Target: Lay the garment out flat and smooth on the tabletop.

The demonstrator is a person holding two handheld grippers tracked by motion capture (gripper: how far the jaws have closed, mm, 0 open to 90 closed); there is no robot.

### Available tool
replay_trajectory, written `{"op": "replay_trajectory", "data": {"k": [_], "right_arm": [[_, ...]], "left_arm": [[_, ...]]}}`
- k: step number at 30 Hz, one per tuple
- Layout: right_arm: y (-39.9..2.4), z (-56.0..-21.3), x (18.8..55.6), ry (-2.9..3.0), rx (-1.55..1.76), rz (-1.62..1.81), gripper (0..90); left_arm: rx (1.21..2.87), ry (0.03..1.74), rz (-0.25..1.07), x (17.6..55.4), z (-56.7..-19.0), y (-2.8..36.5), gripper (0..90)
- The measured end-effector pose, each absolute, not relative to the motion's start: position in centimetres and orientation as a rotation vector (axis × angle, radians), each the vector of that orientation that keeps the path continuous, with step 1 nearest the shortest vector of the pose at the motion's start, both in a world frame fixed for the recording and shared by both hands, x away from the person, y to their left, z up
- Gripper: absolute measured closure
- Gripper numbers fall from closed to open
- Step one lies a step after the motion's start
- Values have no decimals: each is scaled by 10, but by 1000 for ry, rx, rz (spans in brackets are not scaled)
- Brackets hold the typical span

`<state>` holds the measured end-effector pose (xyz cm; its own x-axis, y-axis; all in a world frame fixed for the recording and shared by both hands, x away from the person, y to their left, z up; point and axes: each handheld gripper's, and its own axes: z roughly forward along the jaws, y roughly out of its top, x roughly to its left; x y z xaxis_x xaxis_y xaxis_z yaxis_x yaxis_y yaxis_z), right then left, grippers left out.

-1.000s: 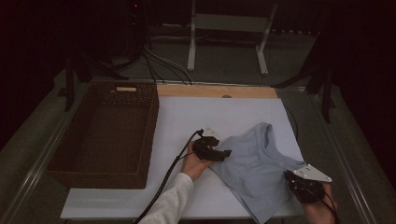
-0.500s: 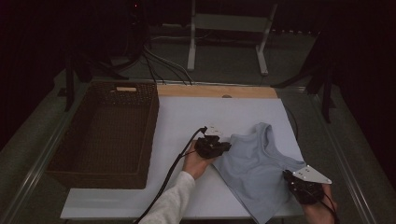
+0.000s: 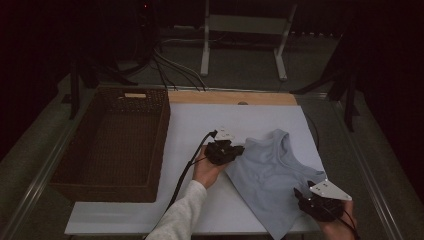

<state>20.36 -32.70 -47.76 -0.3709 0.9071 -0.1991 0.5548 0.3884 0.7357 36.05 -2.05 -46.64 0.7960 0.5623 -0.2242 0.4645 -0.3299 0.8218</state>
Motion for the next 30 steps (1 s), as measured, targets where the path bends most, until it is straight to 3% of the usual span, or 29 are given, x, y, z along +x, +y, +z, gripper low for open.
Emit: {"op": "replay_trajectory", "data": {"k": [30], "right_arm": [[-307, -478, 193, 2146, 1222, 877, 323]], "left_arm": [[1981, 849, 180, 373, -461, 1, 876]]}}
